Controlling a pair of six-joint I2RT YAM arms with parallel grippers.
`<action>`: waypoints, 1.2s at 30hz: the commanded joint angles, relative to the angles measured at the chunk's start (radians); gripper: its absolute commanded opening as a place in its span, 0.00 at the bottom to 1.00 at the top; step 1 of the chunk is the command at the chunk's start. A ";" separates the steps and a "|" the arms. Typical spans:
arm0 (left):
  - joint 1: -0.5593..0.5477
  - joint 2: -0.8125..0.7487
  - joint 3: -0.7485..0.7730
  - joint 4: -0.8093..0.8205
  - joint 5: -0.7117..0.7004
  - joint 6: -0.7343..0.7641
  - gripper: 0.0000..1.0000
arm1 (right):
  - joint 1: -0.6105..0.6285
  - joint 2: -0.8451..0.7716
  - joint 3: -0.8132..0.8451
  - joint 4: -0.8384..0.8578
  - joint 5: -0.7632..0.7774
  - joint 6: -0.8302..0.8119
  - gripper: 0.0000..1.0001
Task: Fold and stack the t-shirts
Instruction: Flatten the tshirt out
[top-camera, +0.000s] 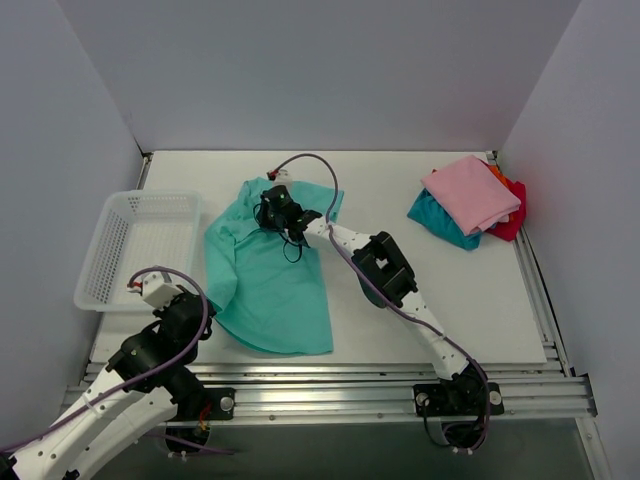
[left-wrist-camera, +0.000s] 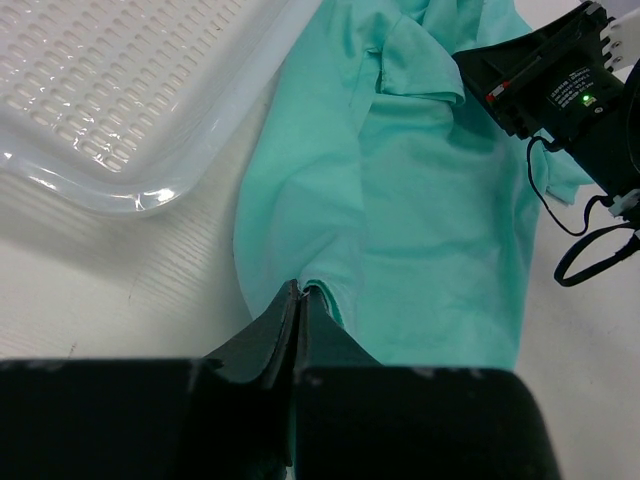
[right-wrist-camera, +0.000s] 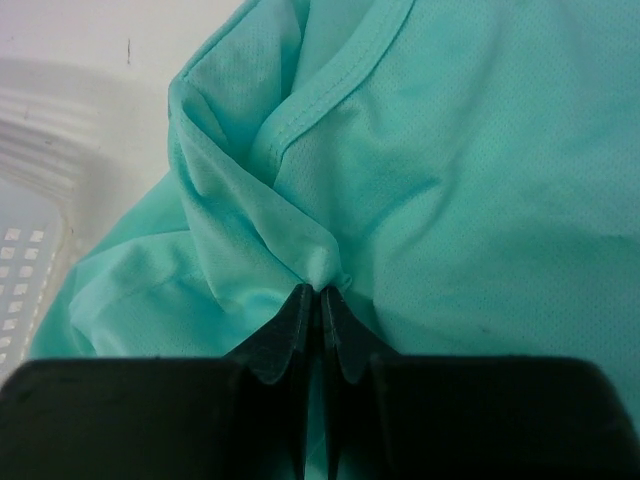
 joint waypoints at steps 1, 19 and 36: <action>-0.003 0.009 0.004 0.021 -0.017 0.007 0.02 | -0.002 -0.022 -0.027 0.026 0.017 -0.004 0.00; -0.003 0.034 0.005 0.026 -0.028 0.004 0.02 | -0.028 -0.065 -0.062 0.018 0.026 -0.003 0.44; -0.003 0.057 0.008 0.029 -0.038 0.002 0.02 | -0.050 -0.165 -0.169 0.024 0.060 0.013 0.36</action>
